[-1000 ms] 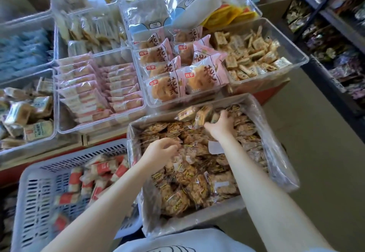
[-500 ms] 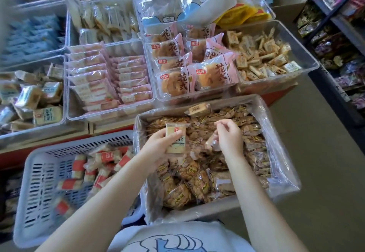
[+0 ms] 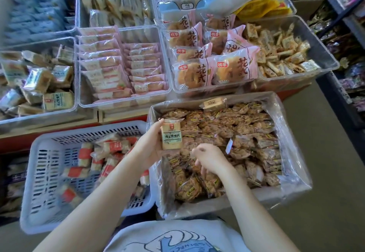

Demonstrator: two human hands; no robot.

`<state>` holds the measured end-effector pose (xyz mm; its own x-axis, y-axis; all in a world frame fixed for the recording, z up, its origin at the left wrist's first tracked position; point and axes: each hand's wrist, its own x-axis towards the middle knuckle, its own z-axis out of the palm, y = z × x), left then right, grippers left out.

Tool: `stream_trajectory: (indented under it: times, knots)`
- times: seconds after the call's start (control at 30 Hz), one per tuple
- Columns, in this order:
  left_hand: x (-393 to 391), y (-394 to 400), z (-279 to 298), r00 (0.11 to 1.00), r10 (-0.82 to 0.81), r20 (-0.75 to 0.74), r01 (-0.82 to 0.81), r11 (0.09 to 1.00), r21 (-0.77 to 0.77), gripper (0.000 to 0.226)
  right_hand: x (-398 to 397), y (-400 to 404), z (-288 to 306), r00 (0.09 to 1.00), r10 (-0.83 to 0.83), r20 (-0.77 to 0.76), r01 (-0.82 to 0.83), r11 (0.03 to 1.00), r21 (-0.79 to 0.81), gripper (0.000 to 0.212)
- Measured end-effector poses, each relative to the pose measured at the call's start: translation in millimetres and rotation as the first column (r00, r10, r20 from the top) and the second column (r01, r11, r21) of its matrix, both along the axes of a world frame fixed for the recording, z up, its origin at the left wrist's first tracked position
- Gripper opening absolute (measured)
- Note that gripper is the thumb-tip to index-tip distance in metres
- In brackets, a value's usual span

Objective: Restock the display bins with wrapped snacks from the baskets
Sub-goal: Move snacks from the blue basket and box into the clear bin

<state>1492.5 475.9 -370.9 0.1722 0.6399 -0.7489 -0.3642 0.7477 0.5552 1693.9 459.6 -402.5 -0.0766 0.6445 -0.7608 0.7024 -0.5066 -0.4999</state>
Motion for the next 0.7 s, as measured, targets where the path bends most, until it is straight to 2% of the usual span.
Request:
stream_trajectory:
  times: [0.07, 0.13, 0.2, 0.3, 0.37, 0.4, 0.43, 0.47, 0.5, 0.53, 0.57, 0.6, 0.7]
  knots:
    - [-10, 0, -2, 0.999, 0.001, -0.049, -0.001, 1.000, 0.008, 0.047, -21, 5, 13, 0.975, -0.185, -0.120, 0.198, 0.974, 0.111, 0.035]
    - [-24, 1, 1, 0.997, 0.036, -0.074, -0.035, 0.999, 0.023, 0.044, -45, 14, 26, 0.892, -0.317, -0.321, 0.354, 0.933, 0.060, 0.044]
    - [-46, 4, 5, 0.993, 0.099, -0.059, -0.094, 0.992, 0.085, 0.042, -73, 24, 36, 0.857, -0.287, -0.428, 0.322, 0.947, 0.008, 0.055]
    - [-93, 10, 16, 0.980, 0.182, -0.075, -0.164, 0.966, 0.197, 0.034, -123, 34, 50, 0.853, -0.181, -0.490, 0.249, 0.965, 0.077, 0.036]
    - [-135, 13, 24, 0.969, 0.190, -0.160, -0.143, 0.953, 0.266, 0.027, -165, 41, 55, 0.880, -0.141, -0.454, 0.240, 0.956, 0.168, 0.039]
    - [-150, 15, 27, 0.945, 0.182, -0.271, -0.090, 0.943, 0.320, 0.025, -176, 42, 57, 0.881, -0.150, -0.448, 0.259, 0.947, 0.191, 0.041]
    - [-171, 18, 29, 0.885, 0.204, -0.419, -0.031, 0.923, 0.383, 0.024, -191, 47, 55, 0.877, -0.164, -0.452, 0.286, 0.934, 0.216, 0.040]
    - [-199, 21, 27, 0.762, 0.263, -0.592, 0.037, 0.895, 0.445, 0.027, -210, 52, 55, 0.879, -0.187, -0.438, 0.310, 0.923, 0.229, 0.037]
    - [-228, 25, 23, 0.566, 0.345, -0.749, 0.133, 0.858, 0.495, 0.036, -227, 59, 54, 0.883, -0.210, -0.420, 0.332, 0.911, 0.243, 0.032]
    - [-260, 30, 15, 0.340, 0.421, -0.841, 0.235, 0.828, 0.510, 0.046, -246, 67, 55, 0.884, -0.228, -0.408, 0.349, 0.903, 0.252, 0.026]
    - [-292, 36, 6, 0.159, 0.453, -0.877, 0.319, 0.818, 0.480, 0.055, -264, 76, 55, 0.878, -0.244, -0.413, 0.369, 0.894, 0.256, 0.019]
    - [-320, 43, -5, 0.042, 0.423, -0.905, 0.388, 0.828, 0.405, 0.065, -282, 87, 56, 0.874, -0.255, -0.413, 0.382, 0.886, 0.261, 0.018]
    - [-380, 58, -34, -0.108, 0.197, -0.974, 0.549, 0.829, 0.107, 0.084, -338, 120, 64, 0.897, -0.222, -0.382, 0.357, 0.874, 0.330, 0.023]
